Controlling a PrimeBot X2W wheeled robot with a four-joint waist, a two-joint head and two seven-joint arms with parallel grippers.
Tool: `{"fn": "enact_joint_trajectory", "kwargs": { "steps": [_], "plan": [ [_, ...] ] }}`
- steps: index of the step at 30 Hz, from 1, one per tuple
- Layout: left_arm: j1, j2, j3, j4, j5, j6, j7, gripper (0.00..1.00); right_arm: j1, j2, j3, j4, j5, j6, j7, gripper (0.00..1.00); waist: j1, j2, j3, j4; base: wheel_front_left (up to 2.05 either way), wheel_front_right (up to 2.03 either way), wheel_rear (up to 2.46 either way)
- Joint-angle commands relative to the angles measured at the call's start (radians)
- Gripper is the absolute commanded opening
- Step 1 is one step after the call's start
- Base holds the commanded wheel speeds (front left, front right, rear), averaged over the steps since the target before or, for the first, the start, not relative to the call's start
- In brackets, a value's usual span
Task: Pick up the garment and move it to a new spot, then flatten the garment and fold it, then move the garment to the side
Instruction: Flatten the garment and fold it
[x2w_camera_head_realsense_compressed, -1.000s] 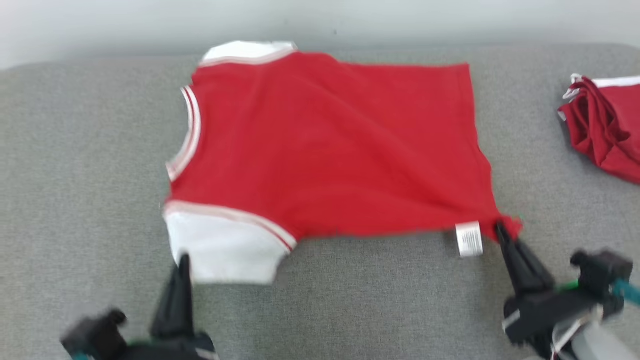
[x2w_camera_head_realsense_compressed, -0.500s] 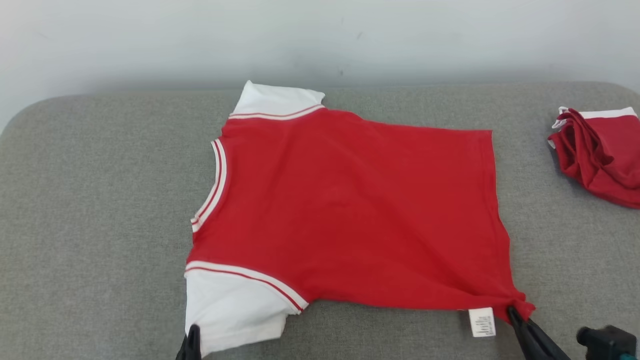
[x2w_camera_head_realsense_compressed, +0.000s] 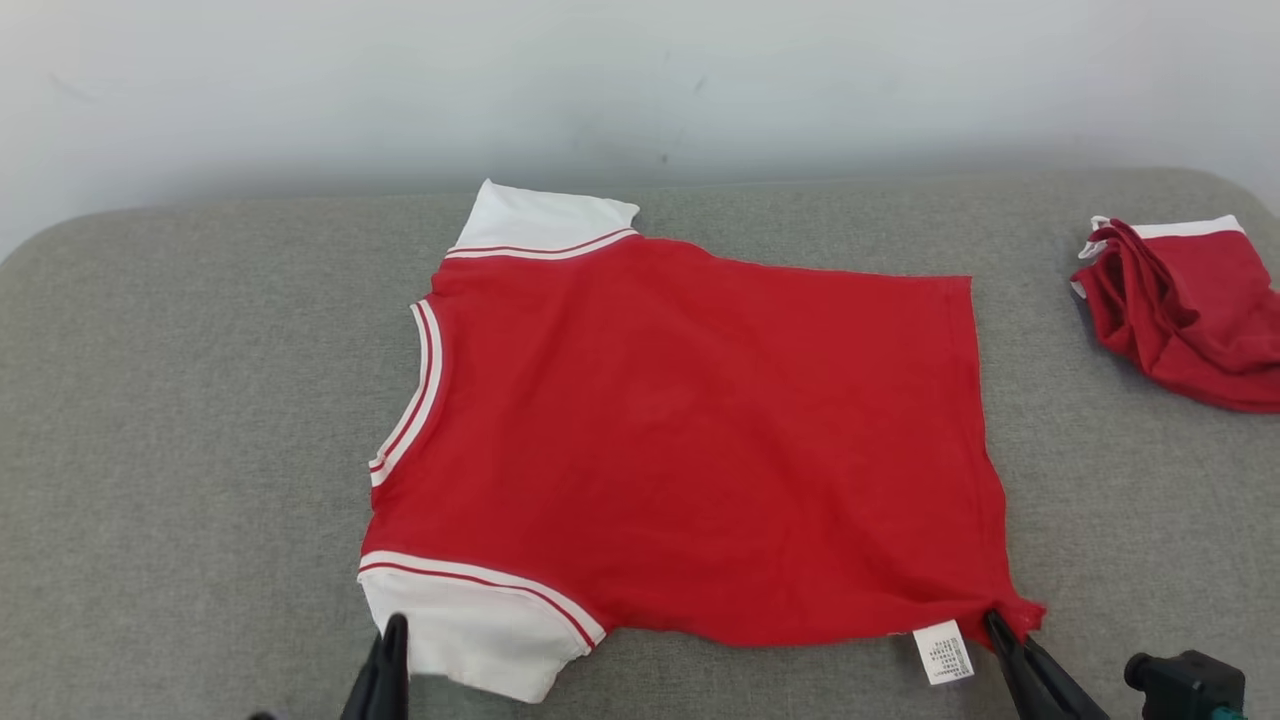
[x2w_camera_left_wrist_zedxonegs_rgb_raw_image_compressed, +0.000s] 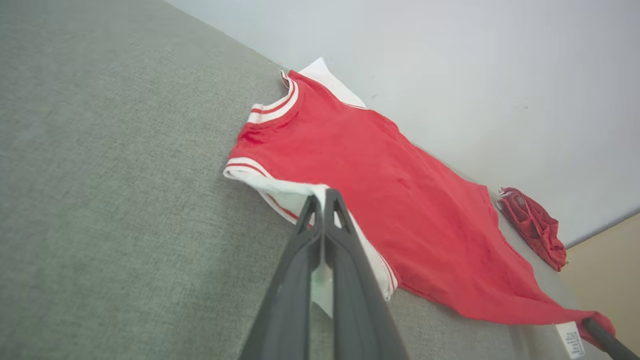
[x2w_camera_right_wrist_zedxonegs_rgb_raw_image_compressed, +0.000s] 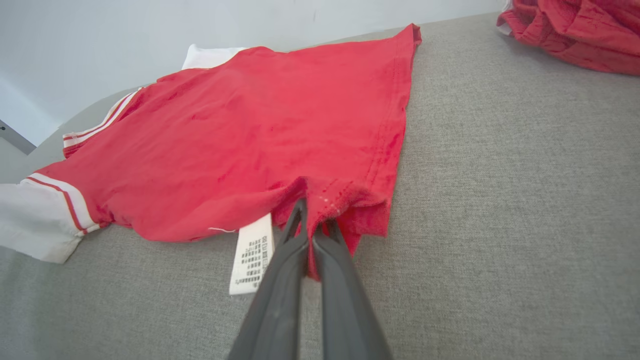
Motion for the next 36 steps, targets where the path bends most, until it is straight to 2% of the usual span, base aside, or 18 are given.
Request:
{"fn": "enact_joint_trajectory", "kwargs": {
  "steps": [1, 6, 12, 23, 29, 30, 31, 32, 33, 36],
  "plan": [
    [-0.027, 0.011, 0.001, -0.007, 0.014, -0.008, 0.006, 0.00, -0.014, 0.004, 0.004, -0.001, 0.001, -0.003, -0.001, 0.00, 0.0000, 0.0000, 0.002, -0.008, 0.00, 0.00, 0.00],
    [-0.118, 0.044, 0.013, -0.008, 0.016, -0.017, 0.042, 0.00, -0.063, -0.006, 0.021, 0.015, 0.026, -0.003, 0.007, 0.00, 0.0000, 0.0000, 0.013, -0.028, 0.00, 0.00, 0.00],
    [-0.260, 0.070, 0.022, 0.053, 0.008, -0.035, 0.090, 0.00, -0.158, -0.011, 0.066, 0.047, 0.058, -0.003, 0.024, 0.00, 0.0000, 0.0000, 0.050, -0.060, 0.00, 0.00, 0.00],
    [-0.510, 0.082, 0.021, 0.284, 0.023, -0.079, 0.106, 0.00, -0.341, -0.007, 0.112, 0.161, 0.107, -0.003, 0.004, 0.00, 0.0000, 0.0000, 0.131, -0.097, 0.00, 0.00, 0.00],
    [-0.642, 0.086, 0.003, 0.474, 0.038, -0.107, 0.084, 0.00, -0.441, 0.005, 0.161, 0.257, 0.102, -0.003, -0.039, 0.00, 0.0000, 0.0000, 0.166, -0.111, 0.00, 0.00, 0.00],
    [-0.656, 0.085, 0.002, 0.495, 0.041, -0.110, 0.074, 0.00, -0.451, 0.007, 0.167, 0.269, 0.100, -0.003, -0.047, 0.13, 0.0000, 0.0000, 0.168, -0.112, 0.00, 0.00, 0.00],
    [-0.668, 0.084, 0.001, 0.519, 0.046, -0.112, 0.066, 0.27, -0.461, 0.010, 0.173, 0.280, 0.099, -0.003, -0.053, 0.38, 0.0000, 0.0000, 0.169, -0.113, 0.00, 0.00, 0.00],
    [-0.678, 0.085, -0.002, 0.542, 0.054, -0.111, 0.054, 0.86, -0.469, 0.012, 0.177, 0.290, 0.096, -0.003, -0.061, 1.00, 0.0000, 0.0000, 0.169, -0.114, 0.00, 0.00, 0.00],
    [-0.687, 0.086, -0.007, 0.559, 0.064, -0.113, 0.043, 1.00, -0.474, 0.010, 0.181, 0.300, 0.092, -0.003, -0.068, 1.00, 0.0000, 0.0000, 0.167, -0.114, 0.00, 0.00, 0.00],
    [-0.695, 0.080, -0.017, 0.601, 0.082, -0.121, 0.017, 1.00, -0.472, -0.001, 0.186, 0.321, 0.077, -0.003, -0.090, 1.00, 0.0000, 0.0000, 0.149, -0.109, 0.00, 0.00, 0.00]
  ]
}}
